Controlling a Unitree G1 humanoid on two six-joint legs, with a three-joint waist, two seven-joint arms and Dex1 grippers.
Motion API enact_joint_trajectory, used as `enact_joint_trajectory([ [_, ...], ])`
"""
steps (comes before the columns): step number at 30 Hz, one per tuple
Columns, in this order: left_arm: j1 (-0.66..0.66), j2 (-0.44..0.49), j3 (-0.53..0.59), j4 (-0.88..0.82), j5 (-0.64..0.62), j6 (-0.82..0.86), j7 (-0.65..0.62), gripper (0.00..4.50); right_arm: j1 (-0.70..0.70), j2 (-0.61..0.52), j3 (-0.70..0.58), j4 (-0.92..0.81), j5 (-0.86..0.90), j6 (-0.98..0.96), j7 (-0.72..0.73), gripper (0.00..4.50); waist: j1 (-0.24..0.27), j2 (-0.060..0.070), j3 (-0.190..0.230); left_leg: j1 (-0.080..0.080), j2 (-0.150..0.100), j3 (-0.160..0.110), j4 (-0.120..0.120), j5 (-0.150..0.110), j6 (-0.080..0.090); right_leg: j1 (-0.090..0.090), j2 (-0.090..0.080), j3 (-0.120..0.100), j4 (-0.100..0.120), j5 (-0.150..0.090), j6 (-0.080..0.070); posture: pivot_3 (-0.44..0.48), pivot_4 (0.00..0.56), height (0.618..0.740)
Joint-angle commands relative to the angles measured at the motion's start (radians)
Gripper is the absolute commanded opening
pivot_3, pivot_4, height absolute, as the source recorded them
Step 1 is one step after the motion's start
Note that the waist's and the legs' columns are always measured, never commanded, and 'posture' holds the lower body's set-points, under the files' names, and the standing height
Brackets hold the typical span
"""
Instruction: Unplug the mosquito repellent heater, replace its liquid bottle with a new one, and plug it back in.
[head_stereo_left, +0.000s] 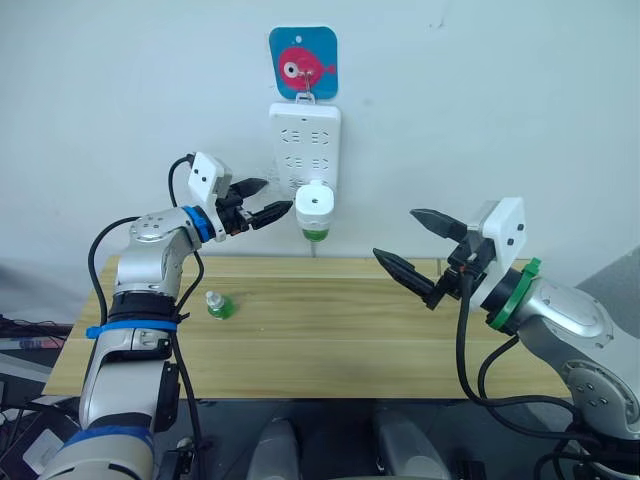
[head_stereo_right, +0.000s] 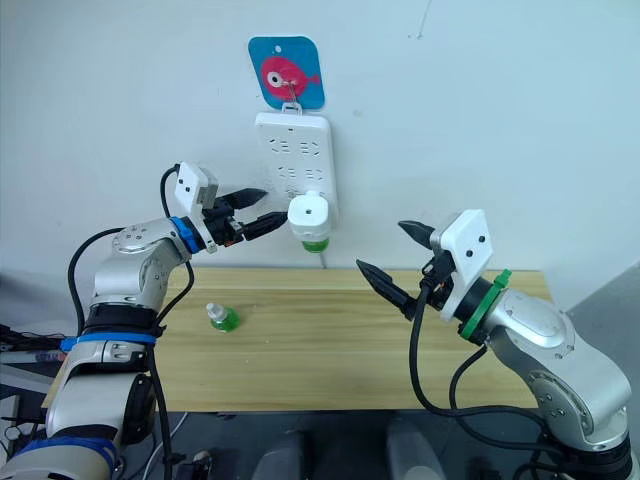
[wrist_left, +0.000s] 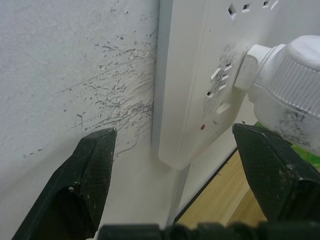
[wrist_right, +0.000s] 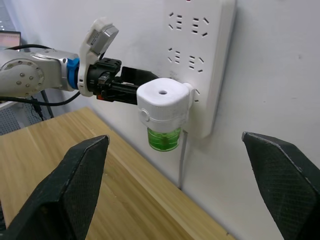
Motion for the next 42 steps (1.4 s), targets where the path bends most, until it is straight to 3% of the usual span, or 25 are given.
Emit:
enact_joint_trajectory([
  [1, -0.051, -0.023, -0.005, -0.03, -0.007, -0.027, -0.013, 4.01, -0.012, 0.008, -0.013, -0.041, 0.023, -0.009, -0.01, 4.5, 0.004, 0.002, 0.003, -0.002, -0.001, -0.002, 0.002, 0.0, 0.0, 0.0, 0.0, 0.0, 0.0, 0.0, 0.0, -0.217, 0.218, 0.725],
  [7, -0.031, -0.03, 0.008, -0.075, -0.021, -0.015, -0.014, 4.01, -0.004, 0.01, -0.007, -0.047, 0.028, -0.011, -0.02, 4.5, 0.008, 0.003, 0.004, -0.008, -0.002, -0.004, 0.005, 0.0, 0.0, -0.004, -0.001, -0.001, 0.0, 0.002, 0.002, -0.22, 0.219, 0.725],
  [13, 0.013, -0.055, 0.016, -0.097, 0.007, -0.116, 0.035, 4.01, 0.002, 0.007, 0.0, -0.048, 0.024, -0.018, -0.013, 4.5, 0.01, 0.004, 0.007, -0.01, -0.002, -0.005, 0.004, 0.0, 0.0, -0.005, -0.001, -0.002, 0.0, 0.002, 0.002, -0.22, 0.219, 0.725],
  [22, 0.052, -0.079, 0.021, -0.125, 0.005, -0.136, 0.078, 4.01, -0.002, 0.002, -0.001, -0.042, 0.025, -0.018, -0.006, 4.5, -0.013, 0.004, 0.007, -0.009, -0.001, -0.004, 0.003, 0.0, 0.0, -0.006, 0.0, -0.002, 0.0, 0.002, 0.002, -0.216, 0.219, 0.725],
  [34, 0.009, -0.064, -0.004, -0.157, -0.037, -0.047, -0.04, 4.01, -0.007, 0.001, 0.0, -0.045, 0.04, -0.012, 0.005, 4.5, -0.018, 0.004, 0.008, -0.009, -0.001, -0.003, 0.002, 0.0, 0.0, -0.006, 0.0, -0.001, -0.001, 0.002, 0.002, -0.217, 0.216, 0.725],
  [42, 0.006, -0.063, -0.012, -0.181, -0.038, -0.013, -0.058, 1.57, -0.017, 0.006, 0.032, -0.067, 0.041, 0.021, -0.041, 4.5, -0.017, 0.004, 0.008, -0.01, -0.001, -0.003, 0.002, 0.0, 0.0, -0.006, 0.0, -0.001, -0.001, 0.002, 0.002, -0.216, 0.216, 0.725],
])
